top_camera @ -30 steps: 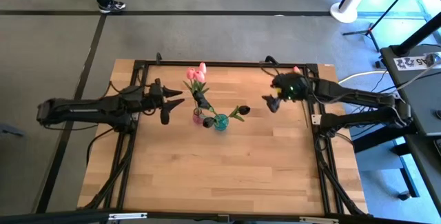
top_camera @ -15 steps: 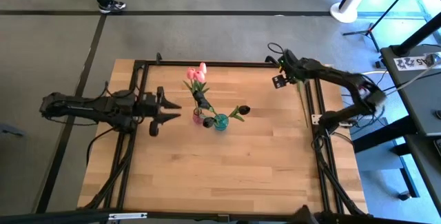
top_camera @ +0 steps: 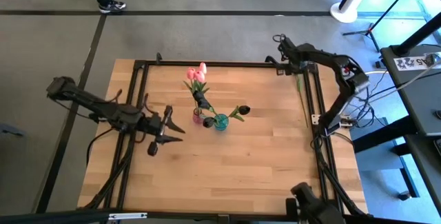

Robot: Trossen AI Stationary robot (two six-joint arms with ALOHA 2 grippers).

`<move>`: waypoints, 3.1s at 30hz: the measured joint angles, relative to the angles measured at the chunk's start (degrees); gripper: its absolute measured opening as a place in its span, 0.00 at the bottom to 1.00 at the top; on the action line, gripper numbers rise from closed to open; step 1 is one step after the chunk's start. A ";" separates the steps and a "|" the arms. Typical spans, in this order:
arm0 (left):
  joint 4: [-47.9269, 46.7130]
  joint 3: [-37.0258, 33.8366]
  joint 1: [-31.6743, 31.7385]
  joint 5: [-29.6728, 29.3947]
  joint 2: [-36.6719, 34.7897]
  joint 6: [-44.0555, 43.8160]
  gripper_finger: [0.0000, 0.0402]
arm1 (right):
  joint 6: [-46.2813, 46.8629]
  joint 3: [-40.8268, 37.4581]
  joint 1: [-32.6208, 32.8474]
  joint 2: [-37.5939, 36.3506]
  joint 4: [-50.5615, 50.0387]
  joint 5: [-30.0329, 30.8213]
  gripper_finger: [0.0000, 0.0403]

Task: Sort flowers into vase by color
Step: Put the pink tulip into the pink vase

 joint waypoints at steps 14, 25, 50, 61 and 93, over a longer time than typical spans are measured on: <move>-1.25 -0.04 -13.41 -18.05 9.02 -7.96 0.32 | 17.82 3.17 3.16 11.06 -10.14 12.99 0.25; -2.46 -0.04 -24.28 -30.99 9.97 -10.33 0.32 | 23.88 1.93 3.46 11.08 -8.19 9.55 0.25; -0.81 -0.04 -31.92 -45.58 12.28 -12.09 0.32 | 15.42 -4.42 17.26 7.11 -16.54 3.09 0.01; 0.23 -0.04 -31.89 -47.34 12.28 -14.12 0.32 | 27.09 -16.01 23.37 -8.04 -17.64 11.15 0.19; -0.78 -0.04 -23.82 -50.03 -3.93 -4.35 0.32 | 14.09 -22.42 27.01 -29.39 12.36 4.95 0.02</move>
